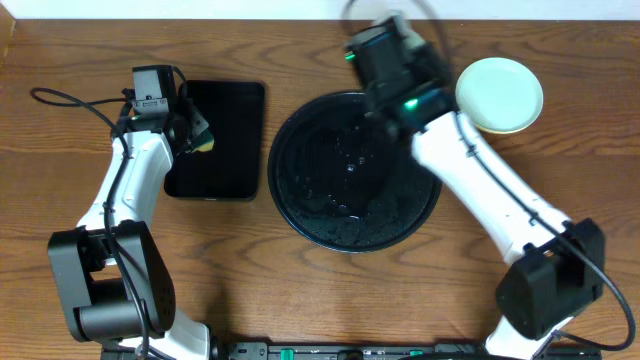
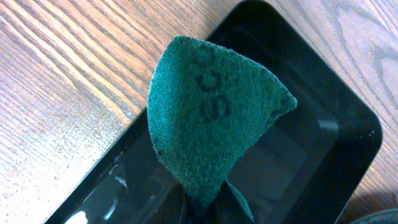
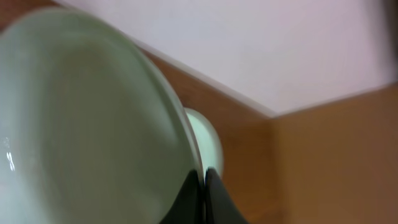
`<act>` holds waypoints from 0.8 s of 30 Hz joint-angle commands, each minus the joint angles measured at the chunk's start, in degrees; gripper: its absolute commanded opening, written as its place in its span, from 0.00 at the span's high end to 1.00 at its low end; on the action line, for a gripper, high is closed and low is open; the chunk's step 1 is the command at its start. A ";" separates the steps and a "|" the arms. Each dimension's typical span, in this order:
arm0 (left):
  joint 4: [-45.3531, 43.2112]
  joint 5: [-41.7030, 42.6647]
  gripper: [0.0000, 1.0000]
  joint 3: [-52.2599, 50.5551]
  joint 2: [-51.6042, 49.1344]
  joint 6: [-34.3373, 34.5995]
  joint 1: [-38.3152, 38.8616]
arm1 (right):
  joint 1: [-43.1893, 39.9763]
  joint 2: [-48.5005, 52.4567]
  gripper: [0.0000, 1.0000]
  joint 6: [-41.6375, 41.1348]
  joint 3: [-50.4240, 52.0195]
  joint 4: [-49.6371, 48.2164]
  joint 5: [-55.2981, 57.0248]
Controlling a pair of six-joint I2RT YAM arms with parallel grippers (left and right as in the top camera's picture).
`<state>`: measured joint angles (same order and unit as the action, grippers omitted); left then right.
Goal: Clean dirty plates on tray and stack at the side
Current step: 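Lift the cleaned plate with the right gripper and carry it right, then lower the plate onto the plate stack and open the right gripper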
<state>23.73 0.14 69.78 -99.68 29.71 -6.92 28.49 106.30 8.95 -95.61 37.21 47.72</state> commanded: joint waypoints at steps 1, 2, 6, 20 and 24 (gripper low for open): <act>0.26 0.35 0.92 -0.31 -0.31 -1.01 -0.13 | -8.24 -2.19 0.99 -17.64 -0.98 3.61 -22.36; 0.28 0.35 0.92 -0.31 -0.31 -1.01 -0.13 | -11.17 -2.19 0.99 -19.61 -0.98 4.66 -28.26; 0.28 0.35 0.92 -0.31 -0.31 -0.98 -0.13 | -24.33 -2.03 0.99 -23.56 -0.83 6.19 -51.01; 0.24 0.37 0.92 -0.31 -0.31 -0.96 -0.13 | -49.66 -1.66 0.99 -32.87 13.84 -6.21 -56.78; 0.26 0.37 0.92 -0.31 -0.31 -0.96 -0.13 | -49.94 -1.55 0.99 -35.43 21.27 -17.46 -57.00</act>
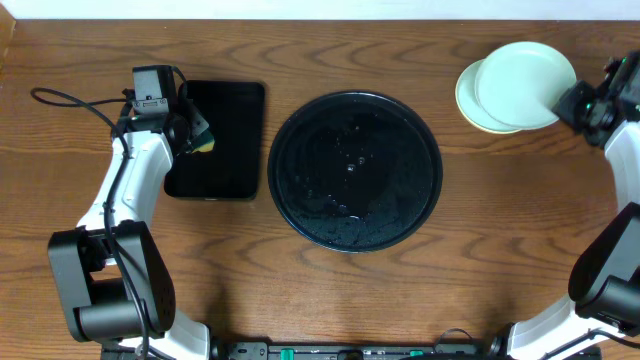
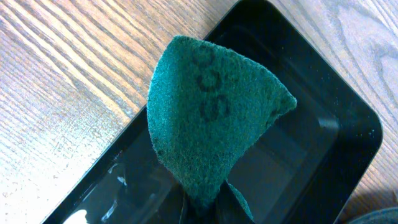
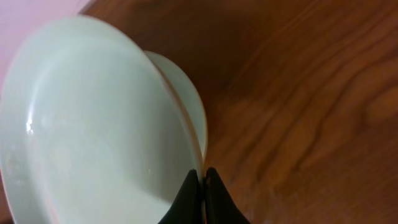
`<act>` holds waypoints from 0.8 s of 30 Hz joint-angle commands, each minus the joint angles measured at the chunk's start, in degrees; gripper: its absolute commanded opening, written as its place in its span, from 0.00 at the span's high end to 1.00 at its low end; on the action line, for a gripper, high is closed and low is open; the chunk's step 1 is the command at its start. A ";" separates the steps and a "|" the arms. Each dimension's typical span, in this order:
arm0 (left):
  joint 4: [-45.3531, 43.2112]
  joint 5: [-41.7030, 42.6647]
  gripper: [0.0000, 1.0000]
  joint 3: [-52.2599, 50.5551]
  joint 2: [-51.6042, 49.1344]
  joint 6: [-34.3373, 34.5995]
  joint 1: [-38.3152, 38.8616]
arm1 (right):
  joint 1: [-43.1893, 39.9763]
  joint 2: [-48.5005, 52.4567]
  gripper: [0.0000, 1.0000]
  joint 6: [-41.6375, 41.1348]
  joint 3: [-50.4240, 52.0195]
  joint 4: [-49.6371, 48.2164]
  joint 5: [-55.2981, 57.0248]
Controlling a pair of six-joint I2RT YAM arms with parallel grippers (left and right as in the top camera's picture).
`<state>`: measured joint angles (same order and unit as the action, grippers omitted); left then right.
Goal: Clean dirty plates on tray and stack at the side
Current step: 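Lower the plate onto the plate stack and open the right gripper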
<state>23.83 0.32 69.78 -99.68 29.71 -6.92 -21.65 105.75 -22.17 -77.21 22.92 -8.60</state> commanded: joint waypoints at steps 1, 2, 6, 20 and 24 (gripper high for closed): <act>0.15 0.22 0.92 -0.31 -0.31 -0.96 -0.13 | 0.28 -0.85 0.99 -5.14 3.65 -4.46 -0.70; 0.15 0.22 0.92 -0.31 -0.31 -0.96 -0.13 | 0.37 -0.68 0.99 -6.03 4.24 -5.46 -0.70; 0.13 0.20 0.92 -0.31 -0.31 -0.96 -0.13 | 1.55 0.57 0.99 -6.73 4.68 -7.93 -0.59; 0.15 0.59 0.92 -0.31 -0.31 -0.31 -0.07 | 4.83 1.44 0.98 -7.61 3.58 -8.39 7.34; 0.13 0.59 0.92 -0.31 -0.31 -0.31 -0.07 | 4.83 1.84 0.49 -7.54 3.58 -8.57 7.30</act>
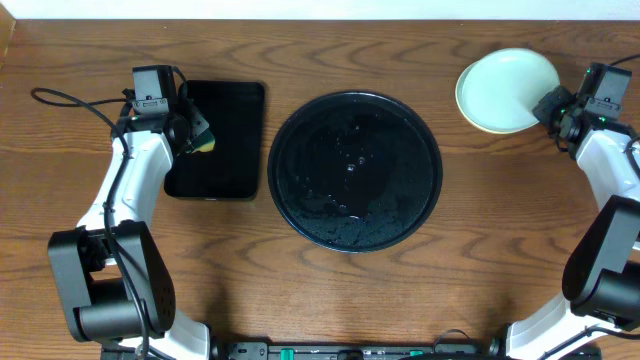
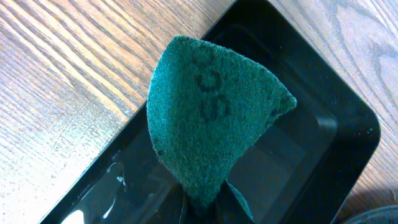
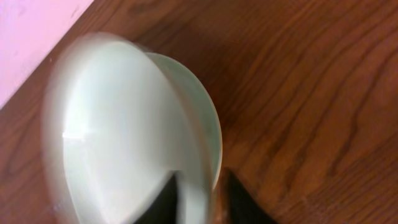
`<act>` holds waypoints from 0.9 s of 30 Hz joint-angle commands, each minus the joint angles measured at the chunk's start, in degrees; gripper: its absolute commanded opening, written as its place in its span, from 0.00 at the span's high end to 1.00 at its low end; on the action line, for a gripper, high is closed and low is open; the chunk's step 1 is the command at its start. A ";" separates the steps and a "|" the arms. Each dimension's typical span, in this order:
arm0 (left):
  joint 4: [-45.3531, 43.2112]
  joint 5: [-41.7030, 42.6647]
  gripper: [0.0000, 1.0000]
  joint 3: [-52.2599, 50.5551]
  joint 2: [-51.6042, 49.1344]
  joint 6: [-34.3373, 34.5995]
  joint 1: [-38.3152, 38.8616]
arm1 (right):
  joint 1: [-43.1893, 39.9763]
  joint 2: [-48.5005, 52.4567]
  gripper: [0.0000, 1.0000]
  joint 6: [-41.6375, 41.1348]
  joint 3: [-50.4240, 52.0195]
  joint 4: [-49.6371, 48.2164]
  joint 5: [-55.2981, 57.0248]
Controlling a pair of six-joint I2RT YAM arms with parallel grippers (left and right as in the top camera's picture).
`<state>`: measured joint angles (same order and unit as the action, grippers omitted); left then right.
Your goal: Clean dirty plates on tray and stack at the side
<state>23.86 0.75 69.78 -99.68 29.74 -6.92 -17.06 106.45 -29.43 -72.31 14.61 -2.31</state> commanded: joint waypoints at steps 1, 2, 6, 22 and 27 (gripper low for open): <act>0.13 0.15 0.92 -0.31 -0.31 -0.33 -0.07 | 0.24 1.18 0.44 -0.02 -1.31 -0.31 0.96; 0.13 0.15 0.92 -0.31 -0.31 -0.33 -0.07 | 0.24 1.18 0.43 0.63 -1.31 -0.33 0.33; 0.11 0.15 0.92 -0.31 -0.31 -0.33 -0.07 | 0.52 1.16 0.27 3.87 -1.49 -0.04 -6.05; -0.13 3.61 0.92 -0.35 -0.33 -1.70 0.13 | 15.50 -12.76 0.01 5.97 -2.60 13.68 -8.22; -1.90 3.58 0.91 -0.35 -2.93 -2.97 0.24 | 18.88 -17.11 0.01 7.23 -2.60 15.43 -8.04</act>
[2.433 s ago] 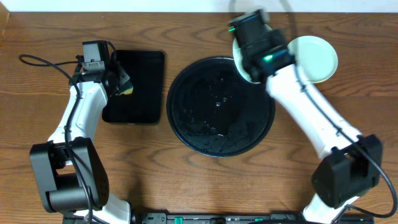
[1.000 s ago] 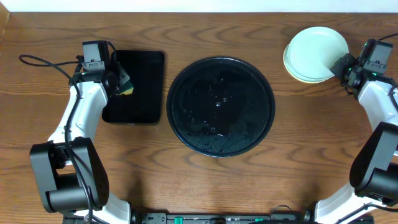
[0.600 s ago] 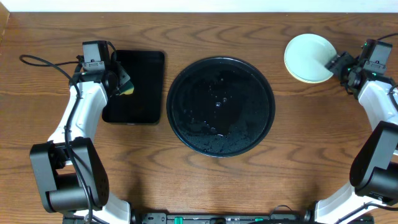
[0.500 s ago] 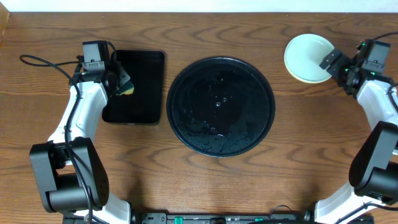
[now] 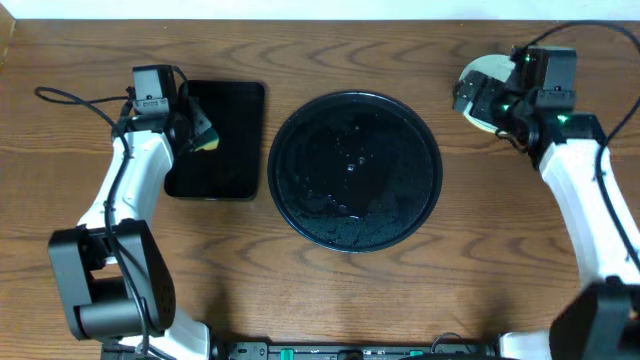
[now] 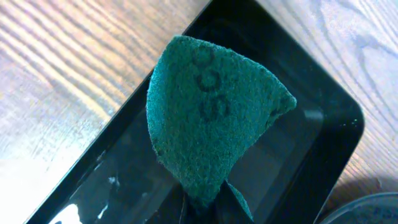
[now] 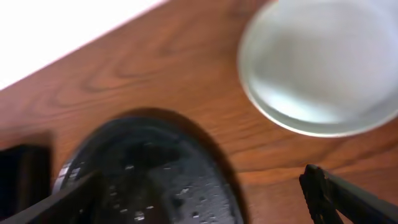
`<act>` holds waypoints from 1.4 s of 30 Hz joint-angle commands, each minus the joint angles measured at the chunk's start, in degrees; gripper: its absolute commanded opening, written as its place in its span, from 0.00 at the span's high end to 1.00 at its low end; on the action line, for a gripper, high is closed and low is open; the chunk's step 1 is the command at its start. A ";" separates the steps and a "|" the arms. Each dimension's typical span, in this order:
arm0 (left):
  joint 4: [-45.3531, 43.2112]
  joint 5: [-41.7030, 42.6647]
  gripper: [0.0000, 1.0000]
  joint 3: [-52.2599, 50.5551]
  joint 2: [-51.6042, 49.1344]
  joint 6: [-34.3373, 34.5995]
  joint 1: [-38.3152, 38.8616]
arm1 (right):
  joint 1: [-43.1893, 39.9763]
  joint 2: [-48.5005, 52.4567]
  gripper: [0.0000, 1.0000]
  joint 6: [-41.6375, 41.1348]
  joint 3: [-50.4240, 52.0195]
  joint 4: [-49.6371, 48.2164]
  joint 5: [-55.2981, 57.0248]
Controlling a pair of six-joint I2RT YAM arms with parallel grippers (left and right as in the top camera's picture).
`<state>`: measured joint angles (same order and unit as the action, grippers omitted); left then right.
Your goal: Clean dirty plates on tray and stack at the side
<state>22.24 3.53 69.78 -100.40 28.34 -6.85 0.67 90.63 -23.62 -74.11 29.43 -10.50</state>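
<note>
Two pale green plates (image 7: 323, 68) lie stacked at the table's far right, partly under my right arm in the overhead view (image 5: 472, 80). My right gripper (image 7: 205, 202) is wide open and empty, hovering between the stack and the round black tray (image 5: 355, 170), whose wet surface holds no plates. At the left, my left gripper (image 6: 211, 208) is shut on a green scouring pad (image 6: 214, 118) above the small black rectangular tray (image 6: 311, 155). In the overhead view that left gripper (image 5: 195, 135) sits at the small tray's left edge.
The round tray (image 7: 155, 174) carries water droplets. A cable runs from the left arm across the table's left side (image 5: 70, 100). Bare wood lies in front of both trays (image 5: 330, 290).
My right gripper, then parting around the plate's rim at the stack, is now wide open and empty and has shifted left toward the round tray. The plate rests on the stack. The left arm barely moved.
My right gripper was first shut on a pale plate near the round tray's far edge. Then it held the plate over the other plate at the right. Then its jaws parted there. Now the plate lies stacked and the gripper is free. The left gripper held the pad throughout.
</note>
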 commanded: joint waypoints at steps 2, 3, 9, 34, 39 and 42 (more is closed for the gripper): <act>-0.39 1.99 0.91 -0.35 -4.59 -1.55 0.17 | 2.12 -2.21 0.01 1.42 -0.81 1.31 0.13; -0.33 3.37 0.87 -0.35 -5.77 -1.55 0.17 | 2.47 -2.38 0.01 1.42 -0.81 1.70 0.15; -0.46 6.51 0.39 -0.28 -9.27 -2.67 0.17 | 3.74 -2.58 0.01 1.44 -0.81 3.96 0.15; 17.18 6.29 0.21 0.70 30.49 -4.33 0.17 | 10.93 -28.61 0.06 2.21 -0.37 18.86 17.64; 19.61 6.32 0.20 0.68 31.06 -4.33 0.17 | 16.28 -33.09 0.07 2.73 4.85 18.95 23.15; 19.76 6.32 0.20 0.68 31.06 -4.33 0.17 | 17.18 -32.94 0.01 2.64 8.46 15.32 23.10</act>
<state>41.87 9.34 70.00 -69.54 24.58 -6.70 16.73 56.71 -21.50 -69.04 46.41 9.19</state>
